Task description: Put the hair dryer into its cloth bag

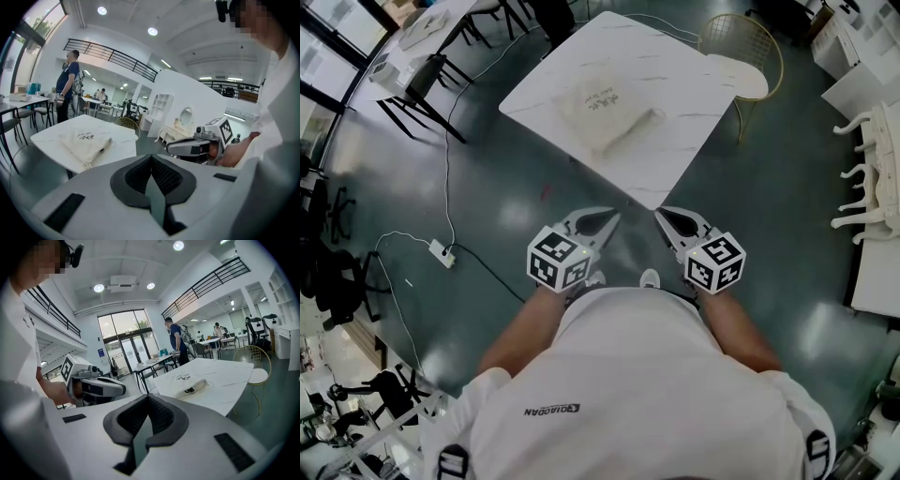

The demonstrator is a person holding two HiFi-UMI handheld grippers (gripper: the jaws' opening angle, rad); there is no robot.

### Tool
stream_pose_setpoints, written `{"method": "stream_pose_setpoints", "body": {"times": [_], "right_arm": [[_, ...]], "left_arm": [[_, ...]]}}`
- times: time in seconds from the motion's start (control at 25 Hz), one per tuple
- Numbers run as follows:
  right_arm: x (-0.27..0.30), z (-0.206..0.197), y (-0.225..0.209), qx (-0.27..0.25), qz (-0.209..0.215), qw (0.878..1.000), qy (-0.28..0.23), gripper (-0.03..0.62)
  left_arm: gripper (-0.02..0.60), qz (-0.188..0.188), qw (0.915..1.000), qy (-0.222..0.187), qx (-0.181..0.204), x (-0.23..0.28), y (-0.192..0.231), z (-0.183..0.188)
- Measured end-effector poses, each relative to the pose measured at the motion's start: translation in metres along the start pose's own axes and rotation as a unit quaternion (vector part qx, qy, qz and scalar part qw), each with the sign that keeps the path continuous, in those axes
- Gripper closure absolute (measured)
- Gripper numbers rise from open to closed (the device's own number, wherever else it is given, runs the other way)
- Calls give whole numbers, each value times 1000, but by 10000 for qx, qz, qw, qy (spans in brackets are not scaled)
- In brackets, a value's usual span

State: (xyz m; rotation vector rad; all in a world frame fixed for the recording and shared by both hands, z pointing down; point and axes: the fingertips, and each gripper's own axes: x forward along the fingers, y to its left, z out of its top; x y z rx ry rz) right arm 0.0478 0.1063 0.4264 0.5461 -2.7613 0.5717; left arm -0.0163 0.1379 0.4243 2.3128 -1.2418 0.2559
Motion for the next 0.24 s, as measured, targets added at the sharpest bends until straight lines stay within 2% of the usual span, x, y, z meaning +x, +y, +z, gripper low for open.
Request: {"method": "stream_pose_setpoints", "body": {"times": [0.24], "right_arm": [[0,-1,0,9,-7,10000,-8,574]], "left_arm": [[552,-4,10000,-3,4,0,0,-1]]}}
